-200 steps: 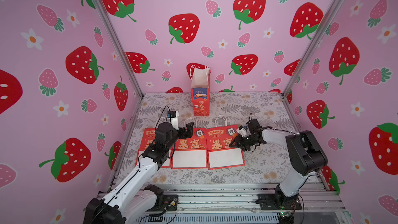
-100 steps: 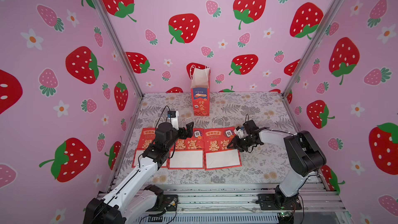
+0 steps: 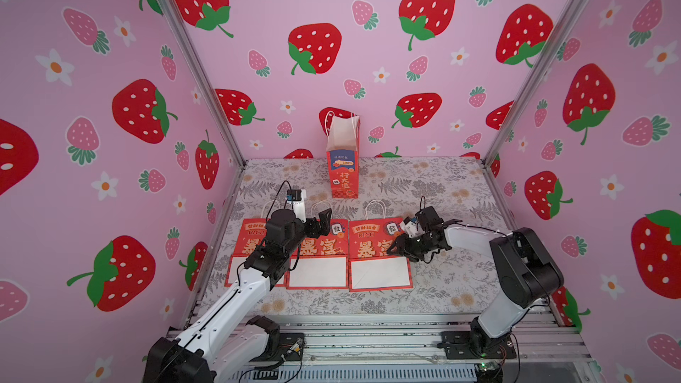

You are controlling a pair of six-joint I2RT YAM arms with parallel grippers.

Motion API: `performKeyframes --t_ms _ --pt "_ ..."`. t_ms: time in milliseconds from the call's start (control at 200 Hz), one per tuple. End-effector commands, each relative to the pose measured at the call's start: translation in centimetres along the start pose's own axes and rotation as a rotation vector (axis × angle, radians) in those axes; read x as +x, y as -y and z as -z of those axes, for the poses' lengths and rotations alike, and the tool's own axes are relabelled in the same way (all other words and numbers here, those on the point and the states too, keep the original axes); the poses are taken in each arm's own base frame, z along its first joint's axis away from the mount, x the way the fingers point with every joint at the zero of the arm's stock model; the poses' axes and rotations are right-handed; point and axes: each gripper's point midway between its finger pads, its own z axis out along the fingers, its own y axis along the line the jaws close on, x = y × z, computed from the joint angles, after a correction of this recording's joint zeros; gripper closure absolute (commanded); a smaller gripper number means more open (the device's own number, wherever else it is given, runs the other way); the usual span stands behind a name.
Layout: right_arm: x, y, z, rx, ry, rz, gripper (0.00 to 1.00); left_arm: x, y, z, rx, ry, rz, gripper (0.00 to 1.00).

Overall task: Put away the paper bag
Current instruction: Place the paper bag at the center of the board.

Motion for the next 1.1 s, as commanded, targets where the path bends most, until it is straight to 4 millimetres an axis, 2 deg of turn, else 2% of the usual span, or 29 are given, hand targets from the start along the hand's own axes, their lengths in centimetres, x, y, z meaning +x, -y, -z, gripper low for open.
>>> performKeyframes --t_ms 0,120,200,285,340,505,635,880,1091 --pt "1.6 2.5 -0.4 0.107 -0.032 -0.024 0.49 -0.8 0.3 -0.2 0.018 0.022 -0.002 0.01" --pt "1.2 2.5 -0.3 0.115 -0.02 -0.019 0.52 -0.8 0.4 -0.2 0.023 0.021 -0.003 0.01" --pt "0.8 2.4 -0.3 0.119 -0.017 -0.014 0.79 -0.7 0.4 -0.3 0.022 0.019 -0.003 0.01" --pt "0.5 2.2 -0.3 0.116 -0.019 -0.013 0.94 -0.7 0.4 -0.2 0.02 0.02 -0.004 0.01" --pt "0.5 2.3 -0.3 0.117 -0.018 -0.013 0.99 -0.7 0.3 -0.2 0.018 0.02 -0.004 0.01" --pt "0.9 2.8 0.0 0.133 -0.015 -0.011 1.0 -0.7 0.4 -0.3 0.021 0.018 -0.001 0.01" --pt "0.4 2.8 0.3 0.125 -0.003 -0.016 1.0 -0.7 0.4 -0.4 0.025 0.015 0.0 0.01" --pt "-1.3 1.7 -0.1 0.088 0.005 -0.009 1.0 -0.6 0.4 -0.4 0.024 0.015 -0.002 0.01" --pt "-1.4 0.9 -0.7 0.038 -0.015 -0.002 0.99 -0.5 0.5 -0.7 0.027 0.007 -0.002 0.01"
